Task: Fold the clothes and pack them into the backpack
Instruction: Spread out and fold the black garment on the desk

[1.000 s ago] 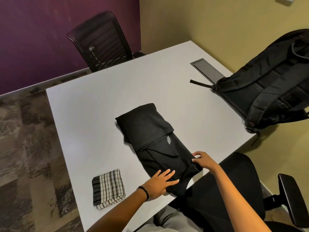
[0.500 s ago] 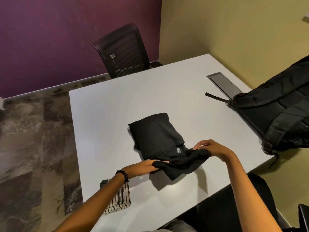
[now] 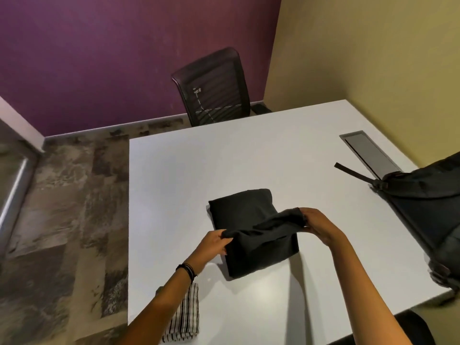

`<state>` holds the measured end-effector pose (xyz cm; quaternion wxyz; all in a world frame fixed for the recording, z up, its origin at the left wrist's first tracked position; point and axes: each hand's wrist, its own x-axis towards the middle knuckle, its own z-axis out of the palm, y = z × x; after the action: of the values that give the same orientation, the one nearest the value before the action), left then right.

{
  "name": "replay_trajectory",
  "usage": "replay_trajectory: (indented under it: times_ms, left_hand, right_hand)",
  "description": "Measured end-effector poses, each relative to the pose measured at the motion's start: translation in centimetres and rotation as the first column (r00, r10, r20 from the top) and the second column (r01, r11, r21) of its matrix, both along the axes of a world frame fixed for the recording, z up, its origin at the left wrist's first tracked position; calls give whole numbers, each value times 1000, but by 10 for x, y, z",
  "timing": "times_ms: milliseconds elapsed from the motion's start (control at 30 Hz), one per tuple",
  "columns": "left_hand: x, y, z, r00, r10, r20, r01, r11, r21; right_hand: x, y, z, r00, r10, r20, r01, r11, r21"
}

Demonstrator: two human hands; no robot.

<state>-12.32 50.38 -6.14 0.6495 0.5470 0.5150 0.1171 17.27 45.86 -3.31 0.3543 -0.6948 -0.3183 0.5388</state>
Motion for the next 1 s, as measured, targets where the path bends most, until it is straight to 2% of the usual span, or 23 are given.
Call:
replay_trajectory:
  times_ms: [167,267,400,467,600,633,700,767,800,833,867,900,933,1000]
  left_hand:
    - [8,24,-15,971,237,-21,-237,957,-170]
    - [18,39,-23,905,425,-30,-413,857,-307]
    - [23,51,-36,886,443,-135,-463,839,-286]
    - [21,53,-40,875,443,-195,-481,841,-248]
    - [16,54,-57,856,437,-277,-489,858,-157]
    - [18,52,-63,861,415,-296,-451,890,-64]
    - [21,45,-68,849,391,-355,-312,914,259]
    - [25,33,-70,843,416,-341,-158,797,582]
    - [25,29,-68,881,353,-314,-17,688,726]
    - [24,26,-72,920,206,-334,187,519,834]
    - [22,24,-77,908,24,-417,386,332,861]
    - [20,24,-84,857,-117,-503,516,195,834]
    - [19,23,-90,796,-220,-564,601,174,780]
    - [18,27,-101,748,-278,-603,663,273,697]
  right_hand:
    - [-2,30,-17,992,-124,-35,121,991,-57]
    - [-5,44,-30,980,-198,-24,197,979,-56]
    - [-18,52,-49,973,-226,-51,224,974,-45]
    - [-28,48,-60,978,-205,32,204,978,47]
    - [-49,25,-78,937,-168,307,84,959,270]
    - [-52,20,-83,923,-133,360,26,957,288]
    - [-57,15,-94,888,-22,459,-124,950,285]
    - [-60,15,-106,806,118,580,-294,930,220]
    - [-61,16,-112,746,182,641,-367,915,168]
    - [-62,17,-116,683,235,691,-425,898,115]
    - [-63,19,-120,626,275,730,-465,883,66]
    - [-63,20,-123,580,305,756,-491,871,26]
    - [-62,22,-125,546,326,772,-508,861,-4]
    - [-61,25,-129,510,352,785,-522,852,-43]
